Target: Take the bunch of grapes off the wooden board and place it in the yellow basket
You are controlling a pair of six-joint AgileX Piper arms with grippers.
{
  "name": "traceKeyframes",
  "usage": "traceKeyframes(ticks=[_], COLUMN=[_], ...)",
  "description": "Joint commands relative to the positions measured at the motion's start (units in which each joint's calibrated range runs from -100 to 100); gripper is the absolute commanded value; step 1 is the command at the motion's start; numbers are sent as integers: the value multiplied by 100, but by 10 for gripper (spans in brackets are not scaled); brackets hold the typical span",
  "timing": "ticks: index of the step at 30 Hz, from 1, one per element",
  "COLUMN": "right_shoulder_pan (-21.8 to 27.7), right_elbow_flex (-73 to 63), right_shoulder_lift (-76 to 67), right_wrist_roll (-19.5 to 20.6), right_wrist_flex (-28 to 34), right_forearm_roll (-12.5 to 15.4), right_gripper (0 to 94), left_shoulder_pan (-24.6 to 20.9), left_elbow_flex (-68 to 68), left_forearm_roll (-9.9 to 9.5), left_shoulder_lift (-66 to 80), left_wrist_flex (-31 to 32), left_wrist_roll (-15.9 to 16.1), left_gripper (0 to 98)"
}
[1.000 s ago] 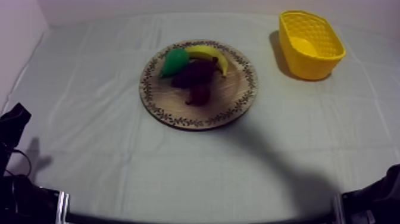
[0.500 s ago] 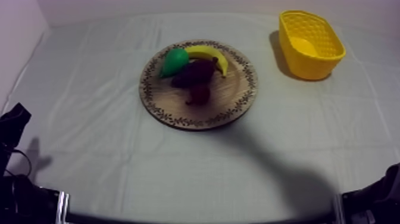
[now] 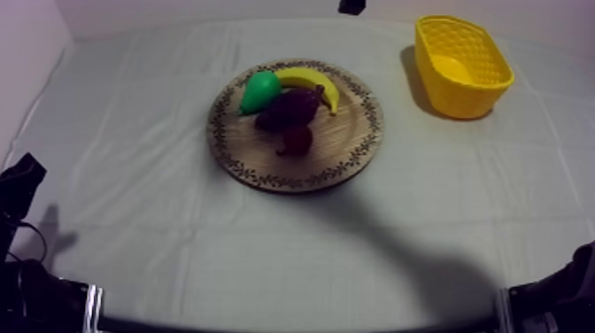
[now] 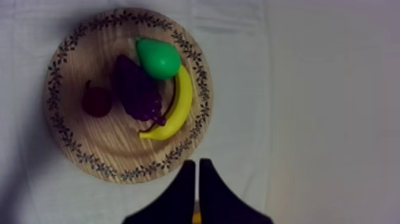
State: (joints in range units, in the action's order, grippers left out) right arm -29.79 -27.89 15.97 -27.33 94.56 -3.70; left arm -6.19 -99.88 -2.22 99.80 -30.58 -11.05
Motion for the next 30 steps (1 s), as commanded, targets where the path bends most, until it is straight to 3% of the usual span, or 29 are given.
traceKeyframes(ticks=[1, 6, 11, 13, 18, 21, 26, 30], right_shoulder_pan=[-2, -11, -34, -14, 44, -68, -188, -217], right_elbow_flex=[92, 377, 566, 619, 798, 894, 1052, 1063], right_shoulder_lift=[13, 16, 16, 14, -24, -2, 45, 102], right_wrist_roll=[-6, -49, -63, -125, -300, -307, -20, 59], right_wrist_flex=[-41, -174, -315, -377, -710, -750, -967, -1026], right_forearm_roll=[-15, -96, -154, -83, 146, -9, -197, -252], right_gripper=[7, 41, 363, 444, 484, 484, 666, 718], left_shoulder_pan=[1, 1, 1, 1, 1, 1, 1, 1], left_elbow_flex=[-1, -1, -1, -1, -1, -1, -1, -1], left_forearm_roll=[0, 0, 0, 0, 0, 0, 0, 0], left_shoulder_lift=[3, 3, 3, 3, 3, 3, 3, 3], left_wrist_flex=[-5, -5, -5, -5, -5, -5, -5, -5], left_wrist_roll=[-1, -1, -4, -5, -6, -6, -10, -11], left_gripper=[1, 1, 1, 1, 1, 1, 1, 1])
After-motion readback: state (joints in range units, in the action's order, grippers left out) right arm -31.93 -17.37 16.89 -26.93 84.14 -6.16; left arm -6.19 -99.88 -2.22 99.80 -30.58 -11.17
